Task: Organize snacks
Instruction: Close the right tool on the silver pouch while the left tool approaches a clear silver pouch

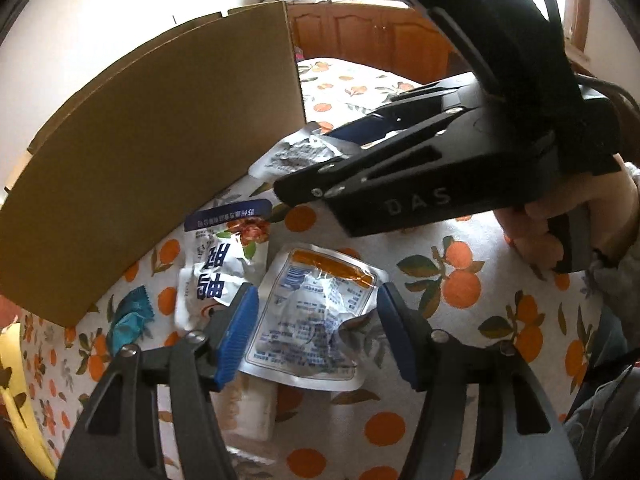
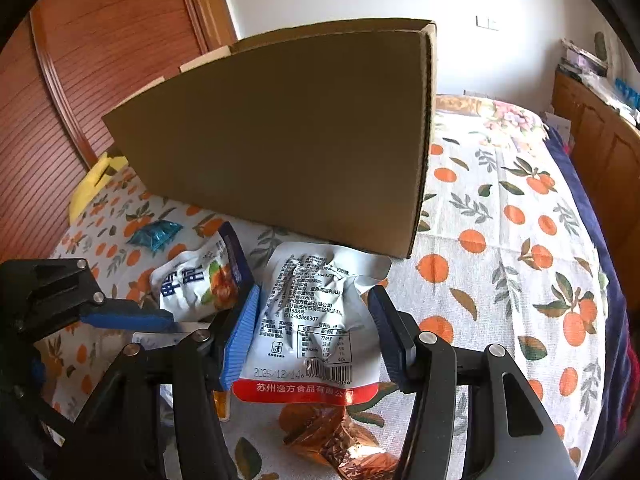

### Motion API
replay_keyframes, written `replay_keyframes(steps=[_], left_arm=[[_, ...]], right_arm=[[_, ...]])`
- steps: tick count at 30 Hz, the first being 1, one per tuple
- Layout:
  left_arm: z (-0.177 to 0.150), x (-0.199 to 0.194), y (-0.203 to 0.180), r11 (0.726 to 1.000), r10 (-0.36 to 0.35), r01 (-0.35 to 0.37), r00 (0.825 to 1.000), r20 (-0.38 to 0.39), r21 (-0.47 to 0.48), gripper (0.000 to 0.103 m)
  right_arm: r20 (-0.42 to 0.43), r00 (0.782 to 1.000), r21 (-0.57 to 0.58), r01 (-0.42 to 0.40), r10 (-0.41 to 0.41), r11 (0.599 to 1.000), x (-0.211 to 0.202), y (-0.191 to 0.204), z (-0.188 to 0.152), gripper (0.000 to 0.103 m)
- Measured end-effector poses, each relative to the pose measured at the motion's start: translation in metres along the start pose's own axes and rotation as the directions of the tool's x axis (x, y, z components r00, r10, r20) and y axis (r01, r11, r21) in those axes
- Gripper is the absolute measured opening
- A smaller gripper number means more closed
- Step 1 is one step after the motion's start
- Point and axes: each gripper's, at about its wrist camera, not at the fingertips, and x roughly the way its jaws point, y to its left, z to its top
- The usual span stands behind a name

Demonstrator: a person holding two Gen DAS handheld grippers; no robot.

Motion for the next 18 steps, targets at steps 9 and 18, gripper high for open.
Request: replay_keyframes(steps=[9, 18], left_arm=[[0.000, 0.002, 0.007, 1.000, 0.026, -0.025, 0.998, -0.049, 0.019, 0.065], [0.009, 0.012, -0.009, 0.997, -0.025, 0.030, 0.996, -0.088, 0.065, 0.068]], right_arm=[[0.012, 1.000, 0.019, -0.017, 0.016, 1.000, -0.003, -0.007, -0.001, 0.057], [0.020, 1.000, 0.025, -0.021, 0.021, 0.999, -0.005, -0.010, -0.001, 0.057]])
